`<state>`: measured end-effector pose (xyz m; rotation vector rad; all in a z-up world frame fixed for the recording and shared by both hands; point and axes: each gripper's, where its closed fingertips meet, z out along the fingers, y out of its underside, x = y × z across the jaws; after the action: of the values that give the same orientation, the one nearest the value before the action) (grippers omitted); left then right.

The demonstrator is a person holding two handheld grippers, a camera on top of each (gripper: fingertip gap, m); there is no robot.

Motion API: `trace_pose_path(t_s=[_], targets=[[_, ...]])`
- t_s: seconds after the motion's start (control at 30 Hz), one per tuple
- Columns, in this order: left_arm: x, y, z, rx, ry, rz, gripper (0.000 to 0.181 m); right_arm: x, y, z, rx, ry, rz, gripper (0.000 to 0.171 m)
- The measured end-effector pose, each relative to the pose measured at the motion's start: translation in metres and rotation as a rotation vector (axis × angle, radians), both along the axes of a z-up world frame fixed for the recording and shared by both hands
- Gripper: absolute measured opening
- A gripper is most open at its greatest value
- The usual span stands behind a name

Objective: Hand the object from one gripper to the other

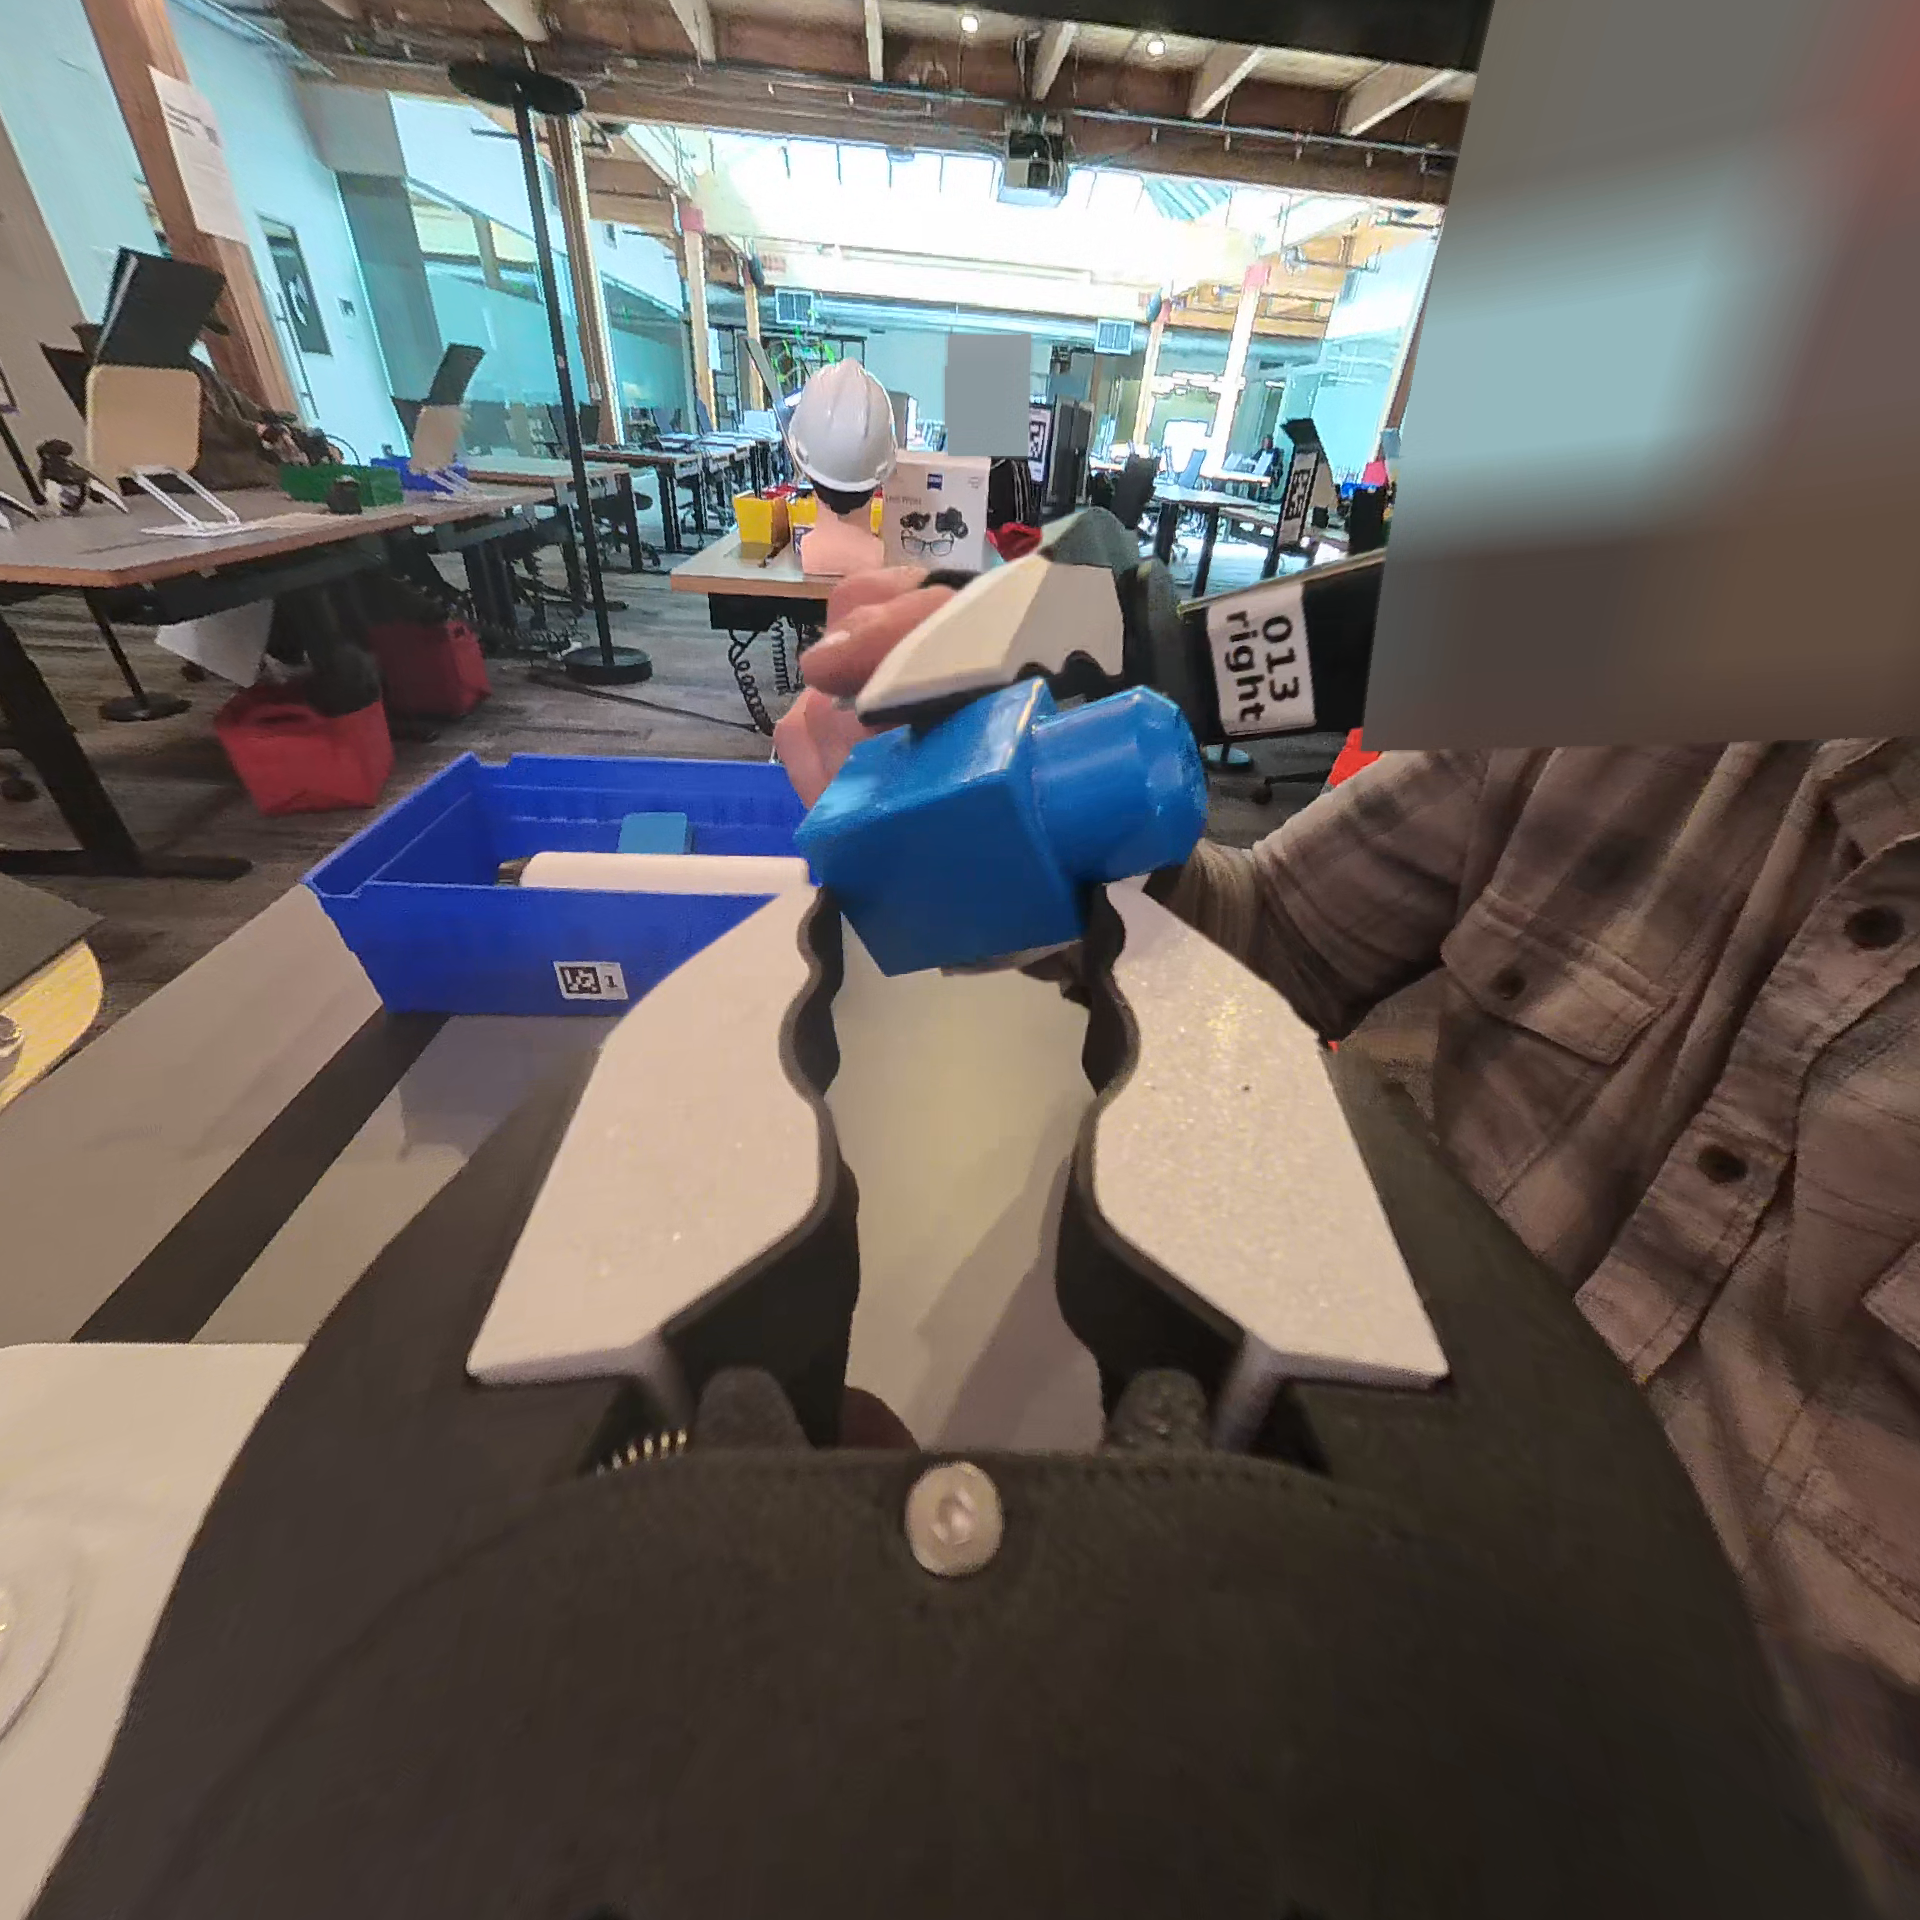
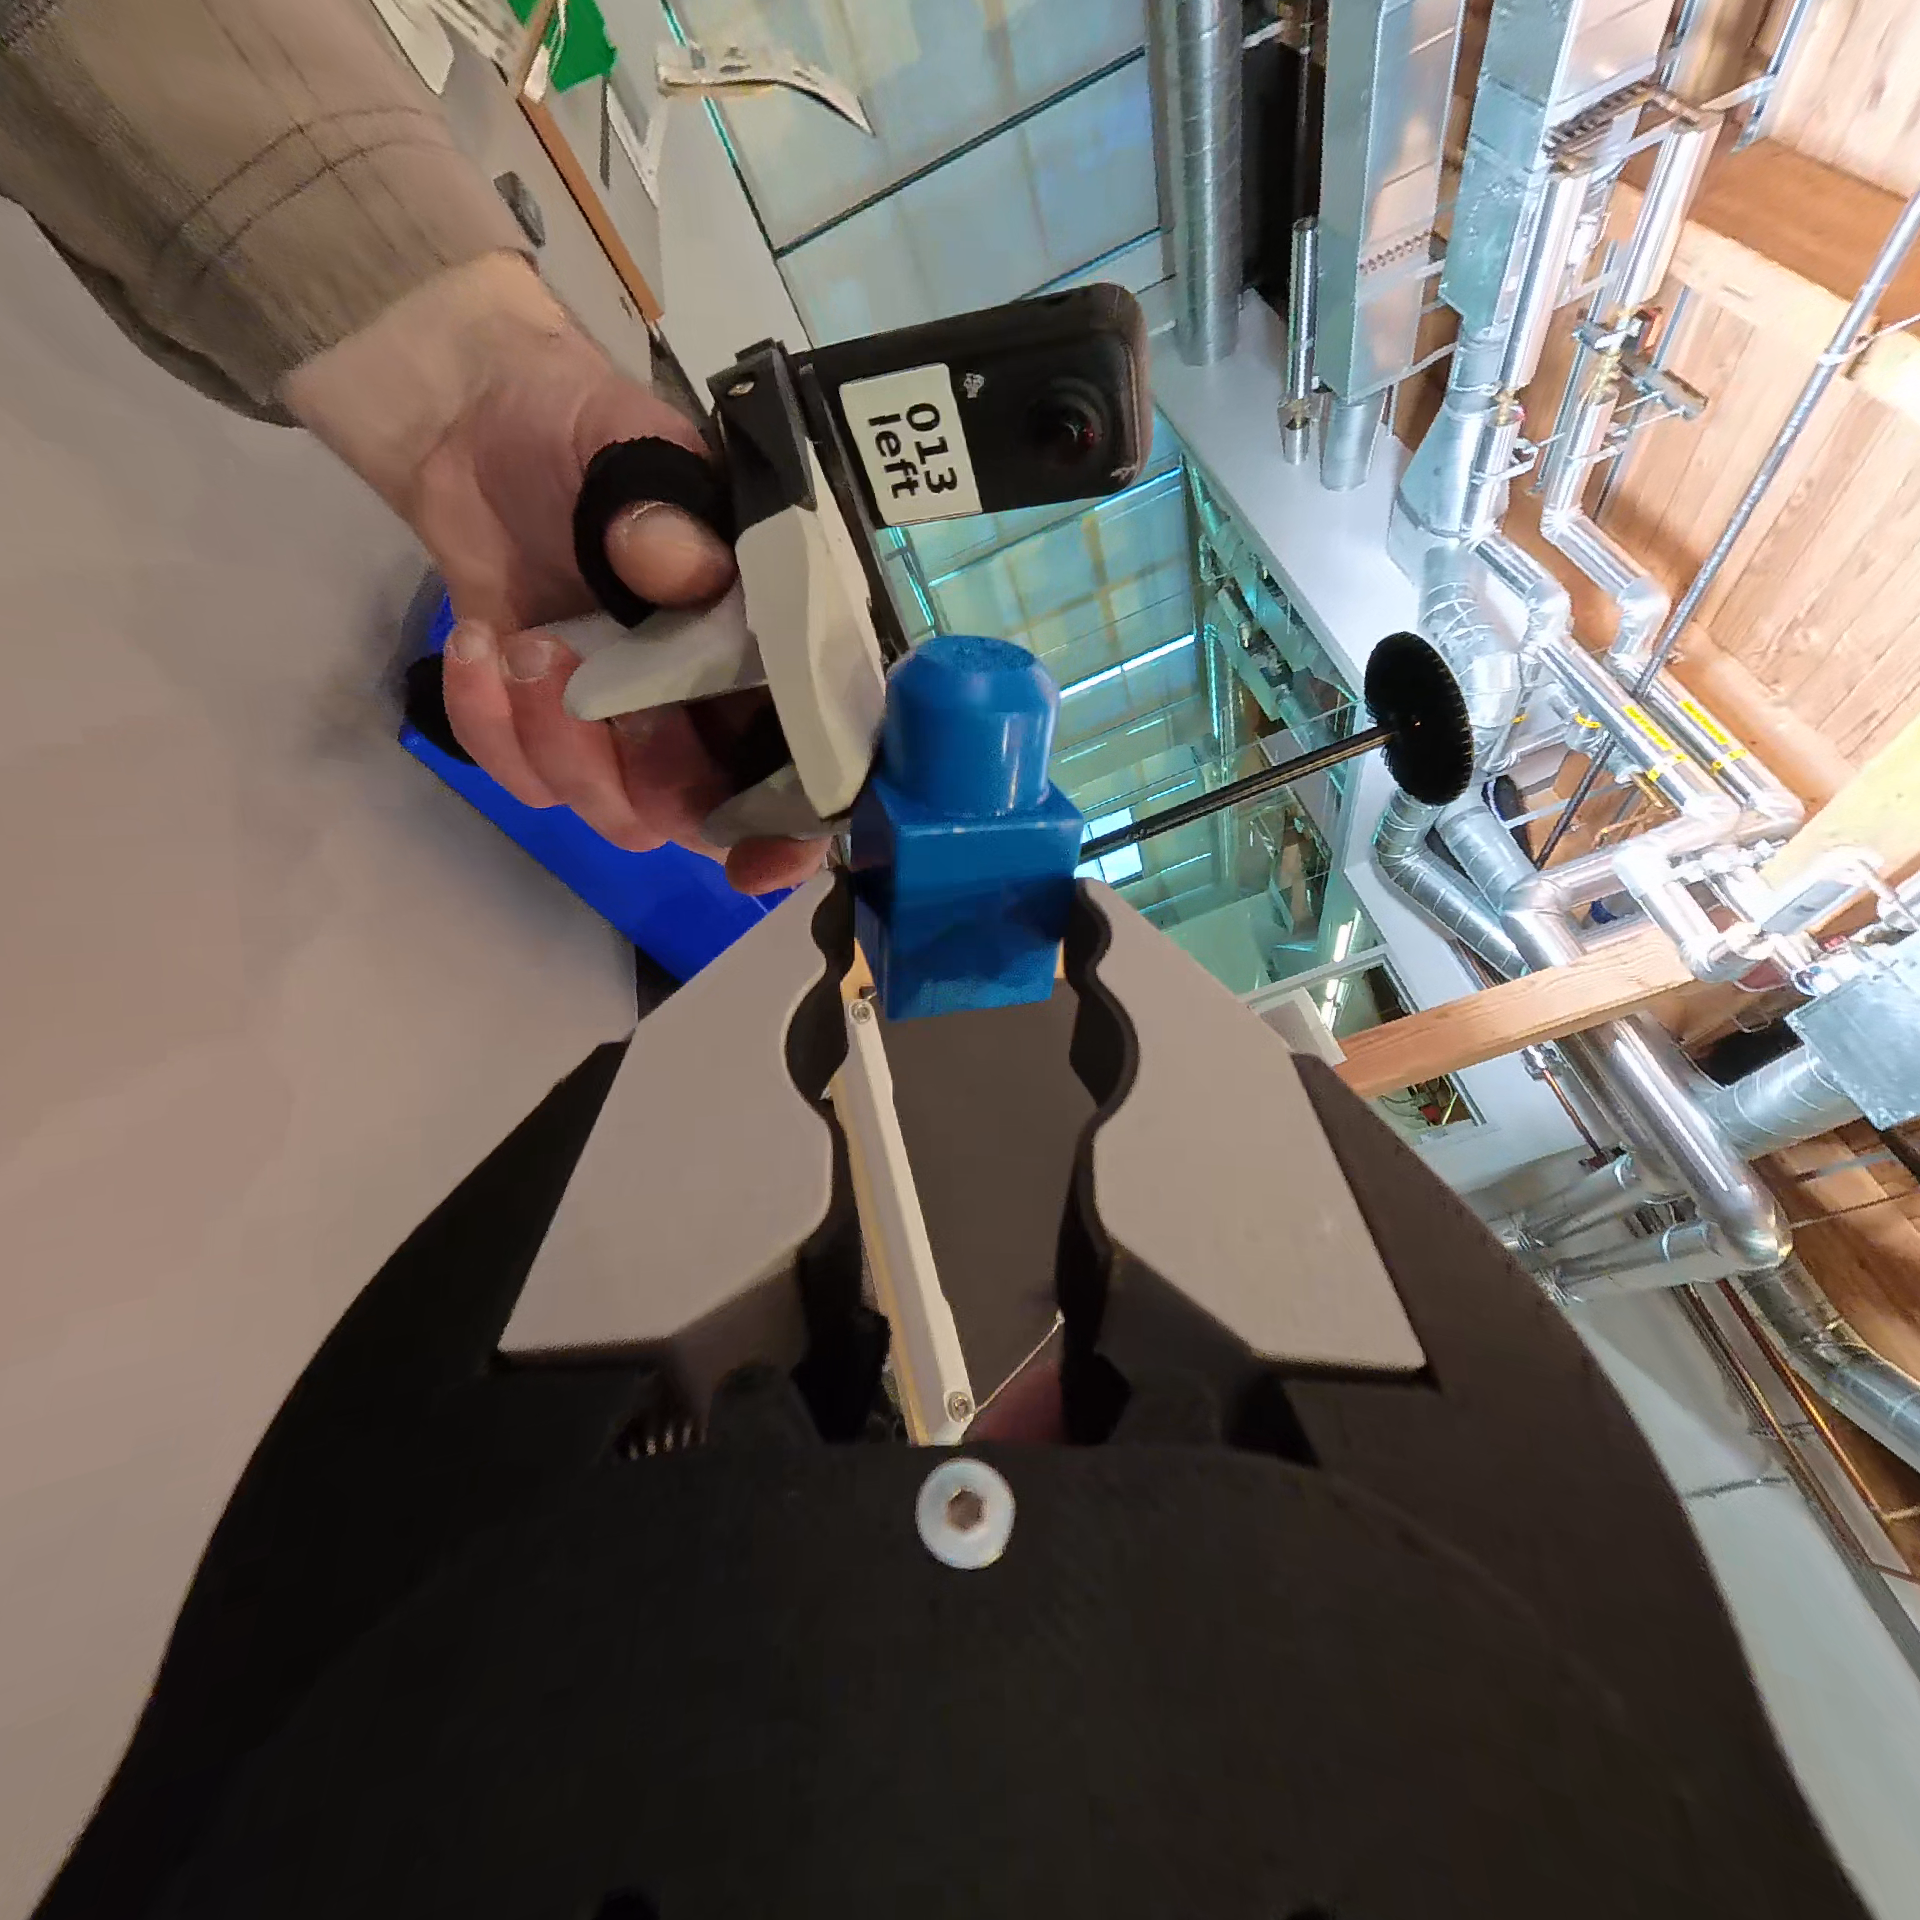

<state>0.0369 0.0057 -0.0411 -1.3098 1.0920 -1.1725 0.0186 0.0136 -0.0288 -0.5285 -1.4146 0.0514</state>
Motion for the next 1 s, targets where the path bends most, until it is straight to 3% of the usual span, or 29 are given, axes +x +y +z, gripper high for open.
trace_pose_path(t_s=[0.3, 0.57, 0.73, 1.0], targets=[[-0.002, -0.004, -0.031, -0.006, 0.206, -0.064, 0.045, -0.005, -0.005, -0.031, -0.03, -0.18, 0.031, 0.034], [-0.003, -0.003, -0.028, -0.024, 0.21, -0.061, 0.044, -0.009, -0.005, -0.027, -0.036, -0.144, 0.031, 0.033], [-0.016, 0.02, -0.021, 0.009, 0.216, 0.158, 0.062, -0.005, 0.013, -0.019, 0.047, -0.105, -0.107, 0.033], [-0.033, 0.044, 0.002, 0.103, 0.166, 0.611, 0.059, 0.009, 0.067, -0.008, 0.214, -0.043, -0.465, 0.034]])
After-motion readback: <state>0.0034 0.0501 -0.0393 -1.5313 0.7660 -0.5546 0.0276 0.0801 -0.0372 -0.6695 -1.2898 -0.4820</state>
